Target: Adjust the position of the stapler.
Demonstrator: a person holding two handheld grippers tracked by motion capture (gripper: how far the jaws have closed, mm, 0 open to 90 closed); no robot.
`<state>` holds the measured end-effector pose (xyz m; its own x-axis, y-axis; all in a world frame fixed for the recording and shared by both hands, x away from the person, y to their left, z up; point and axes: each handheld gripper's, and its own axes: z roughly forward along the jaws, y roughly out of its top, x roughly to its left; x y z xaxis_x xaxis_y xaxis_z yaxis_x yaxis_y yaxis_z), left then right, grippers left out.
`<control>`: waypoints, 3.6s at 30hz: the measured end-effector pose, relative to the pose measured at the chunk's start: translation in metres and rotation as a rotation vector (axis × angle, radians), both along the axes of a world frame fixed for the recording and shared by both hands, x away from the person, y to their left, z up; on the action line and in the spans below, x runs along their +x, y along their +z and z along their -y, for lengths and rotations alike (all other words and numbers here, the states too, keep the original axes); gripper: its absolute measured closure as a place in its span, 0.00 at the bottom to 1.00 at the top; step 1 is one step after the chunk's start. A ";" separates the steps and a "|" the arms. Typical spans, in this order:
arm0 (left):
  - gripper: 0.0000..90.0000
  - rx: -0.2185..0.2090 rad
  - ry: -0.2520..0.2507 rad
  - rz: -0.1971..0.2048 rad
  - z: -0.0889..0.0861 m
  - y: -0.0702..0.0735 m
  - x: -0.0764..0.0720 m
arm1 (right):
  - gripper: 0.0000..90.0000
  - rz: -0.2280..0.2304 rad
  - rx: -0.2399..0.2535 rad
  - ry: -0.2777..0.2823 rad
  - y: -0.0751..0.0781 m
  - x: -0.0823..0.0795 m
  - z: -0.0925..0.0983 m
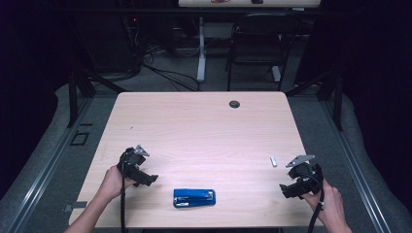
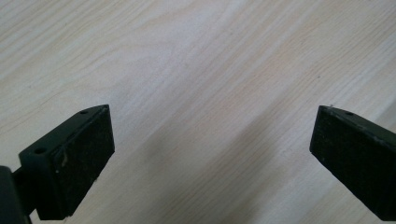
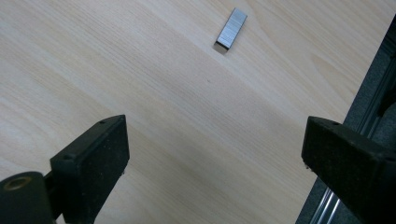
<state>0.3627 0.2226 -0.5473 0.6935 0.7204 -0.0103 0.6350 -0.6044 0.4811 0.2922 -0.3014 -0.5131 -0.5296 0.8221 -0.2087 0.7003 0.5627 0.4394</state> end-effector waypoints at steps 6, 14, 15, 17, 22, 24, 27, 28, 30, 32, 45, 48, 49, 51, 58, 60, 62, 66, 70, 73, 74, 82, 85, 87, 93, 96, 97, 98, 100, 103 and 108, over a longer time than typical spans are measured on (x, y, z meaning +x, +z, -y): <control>0.00 -0.040 -0.006 -0.003 0.000 0.003 -0.003 | 0.10 -0.017 0.002 0.027 -0.002 0.004 -0.005; 0.00 -0.088 -0.034 0.036 0.010 0.015 -0.013 | 0.10 -0.009 0.032 0.071 -0.001 0.001 -0.013; 0.00 -0.089 -0.054 0.039 0.013 0.015 -0.013 | 0.12 -0.005 0.035 0.097 0.001 0.000 -0.016; 0.00 -0.080 -0.061 0.045 0.014 0.015 -0.014 | 0.14 0.005 0.037 0.106 0.001 0.000 -0.018; 0.00 -0.076 -0.095 0.053 0.014 0.014 -0.014 | 0.09 0.009 0.056 0.200 0.002 -0.003 -0.034; 0.00 -0.085 -0.102 0.052 0.013 0.015 -0.014 | 0.08 -0.001 0.060 0.218 0.002 -0.002 -0.039; 0.00 -0.103 -0.115 0.095 0.013 0.020 -0.015 | 0.08 -0.015 0.077 0.244 0.000 -0.001 -0.049; 0.00 -0.105 -0.117 0.098 0.014 0.020 -0.015 | 0.08 -0.019 0.083 0.251 0.000 0.000 -0.052; 0.00 -0.118 -0.143 0.103 0.014 0.021 -0.017 | 0.08 -0.026 0.118 0.264 -0.002 0.000 -0.059; 0.00 -0.143 -0.176 0.113 0.014 0.023 -0.019 | 0.08 -0.049 0.138 0.290 -0.006 -0.001 -0.067; 0.00 -0.179 -0.244 0.138 0.028 0.031 -0.032 | 0.10 -0.076 0.208 0.418 -0.010 -0.009 -0.123; 0.00 -0.186 -0.282 0.130 0.036 0.029 -0.035 | 0.10 -0.094 0.219 0.428 -0.013 -0.008 -0.131; 0.00 -0.196 -0.297 0.125 0.038 0.029 -0.035 | 0.10 -0.099 0.227 0.429 -0.014 -0.008 -0.134; 0.00 -0.197 -0.316 0.118 0.042 0.029 -0.036 | 0.10 -0.101 0.218 0.442 -0.015 -0.008 -0.138; 0.00 -0.194 -0.373 0.095 0.051 0.028 -0.042 | 0.12 -0.123 0.238 0.489 -0.020 -0.009 -0.164; 0.00 -0.192 -0.393 0.087 0.052 0.029 -0.044 | 0.12 -0.131 0.229 0.508 -0.023 -0.009 -0.172; 0.00 -0.190 -0.403 0.082 0.054 0.028 -0.045 | 0.12 -0.146 0.213 0.528 -0.025 -0.009 -0.179; 0.01 -0.168 -0.413 0.073 0.057 0.027 -0.046 | 0.14 -0.149 0.202 0.537 -0.026 -0.008 -0.186; 0.04 -0.146 -0.448 0.042 0.063 0.021 -0.048 | 0.17 -0.157 0.214 0.535 -0.031 -0.001 -0.194; 0.09 -0.128 -0.473 0.019 0.067 0.018 -0.050 | 0.23 -0.156 0.217 0.555 -0.031 0.001 -0.199; 0.14 -0.115 -0.483 0.016 0.068 0.018 -0.050 | 0.25 -0.159 0.200 0.567 -0.031 0.001 -0.201; 0.33 -0.101 -0.513 -0.010 0.072 0.012 -0.053 | 0.50 -0.130 0.223 0.602 -0.029 0.003 -0.215; 0.41 -0.104 -0.536 -0.024 0.075 0.010 -0.054 | 0.58 -0.118 0.233 0.623 -0.029 0.004 -0.223; 0.45 -0.089 -0.550 -0.033 0.076 0.009 -0.055 | 0.60 -0.117 0.226 0.629 -0.030 0.005 -0.228; 0.56 -0.063 -0.559 -0.038 0.080 0.003 -0.056 | 0.62 -0.122 0.213 0.639 -0.035 0.006 -0.231; 0.63 -0.058 -0.557 -0.031 0.080 0.002 -0.056 | 0.60 -0.141 0.200 0.640 -0.037 0.007 -0.232; 0.65 -0.078 -0.561 -0.036 0.080 0.002 -0.055 | 0.60 -0.137 0.196 0.646 -0.038 0.007 -0.232; 0.67 -0.080 -0.568 -0.036 0.080 0.003 -0.055 | 0.61 -0.134 0.198 0.650 -0.038 0.006 -0.232; 0.69 -0.073 -0.565 -0.030 0.081 0.002 -0.056 | 0.61 -0.129 0.198 0.651 -0.038 0.006 -0.231; 0.70 -0.069 -0.569 -0.022 0.081 0.002 -0.056 | 0.61 -0.118 0.196 0.657 -0.038 0.005 -0.231; 0.68 -0.059 -0.583 -0.015 0.080 0.004 -0.056 | 0.67 -0.133 0.218 0.653 -0.035 0.003 -0.231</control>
